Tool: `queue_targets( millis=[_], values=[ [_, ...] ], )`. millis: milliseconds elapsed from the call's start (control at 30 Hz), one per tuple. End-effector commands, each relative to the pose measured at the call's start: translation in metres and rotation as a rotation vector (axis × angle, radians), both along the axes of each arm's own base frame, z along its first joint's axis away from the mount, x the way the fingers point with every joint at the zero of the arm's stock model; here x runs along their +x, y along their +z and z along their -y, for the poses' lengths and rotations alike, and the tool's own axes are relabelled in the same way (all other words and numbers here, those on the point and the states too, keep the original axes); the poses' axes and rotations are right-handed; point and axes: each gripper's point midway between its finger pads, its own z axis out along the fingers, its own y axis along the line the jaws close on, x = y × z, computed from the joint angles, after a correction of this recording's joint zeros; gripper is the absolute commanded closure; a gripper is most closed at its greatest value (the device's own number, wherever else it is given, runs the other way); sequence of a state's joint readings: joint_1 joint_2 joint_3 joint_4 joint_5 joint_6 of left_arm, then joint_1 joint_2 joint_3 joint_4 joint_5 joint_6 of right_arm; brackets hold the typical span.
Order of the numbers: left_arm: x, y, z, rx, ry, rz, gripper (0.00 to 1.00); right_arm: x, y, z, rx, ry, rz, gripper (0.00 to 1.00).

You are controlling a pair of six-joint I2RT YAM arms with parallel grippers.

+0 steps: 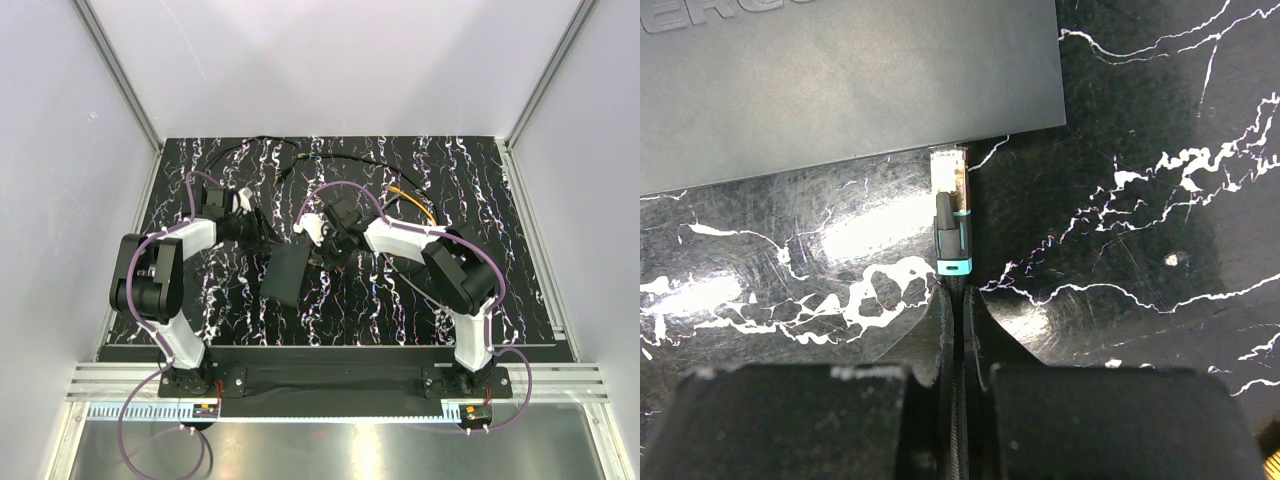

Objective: Insert the plug into the switch port

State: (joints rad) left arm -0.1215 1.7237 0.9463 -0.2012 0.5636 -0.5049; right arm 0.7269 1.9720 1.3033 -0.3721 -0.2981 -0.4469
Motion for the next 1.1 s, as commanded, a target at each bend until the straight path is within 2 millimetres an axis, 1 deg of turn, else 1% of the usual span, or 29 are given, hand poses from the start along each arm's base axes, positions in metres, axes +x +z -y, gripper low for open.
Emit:
queue_targets(
  millis=[0, 233, 467, 633, 800, 900, 1000, 1067],
  values=[
    [0.002, -0.001, 0.002, -0.004, -0.008, 0.014, 0.48, 0.004, 0.014, -0.021, 0.058, 0.017, 0.016, 1.0],
    [0.001, -0.003, 0.004, -0.001, -0.018, 0.014, 0.48, 0.009, 0.023, -0.023, 0.069, 0.014, 0.047, 1.0],
    [0.0, -0.006, 0.002, 0.027, -0.023, 0.013, 0.48, 0.012, 0.033, -0.019, 0.069, 0.018, 0.081, 1.0],
    [0.0, -0.006, 0.004, 0.024, -0.029, 0.013, 0.49, 0.015, 0.031, -0.017, 0.059, 0.017, 0.094, 1.0],
    [-0.001, -0.006, 0.003, 0.032, -0.032, 0.012, 0.49, 0.023, 0.035, -0.015, 0.063, 0.012, 0.107, 1.0],
    [-0.001, -0.007, 0.005, 0.029, -0.033, 0.01, 0.49, 0.022, 0.038, -0.016, 0.074, 0.025, 0.103, 1.0],
    [0.0, -0.008, 0.005, 0.025, -0.03, 0.004, 0.49, 0.014, 0.038, -0.017, 0.084, 0.041, 0.076, 1.0],
    [0.001, -0.007, 0.005, 0.025, -0.032, 0.008, 0.49, 0.013, 0.035, -0.017, 0.079, 0.032, 0.058, 1.0]
  ],
)
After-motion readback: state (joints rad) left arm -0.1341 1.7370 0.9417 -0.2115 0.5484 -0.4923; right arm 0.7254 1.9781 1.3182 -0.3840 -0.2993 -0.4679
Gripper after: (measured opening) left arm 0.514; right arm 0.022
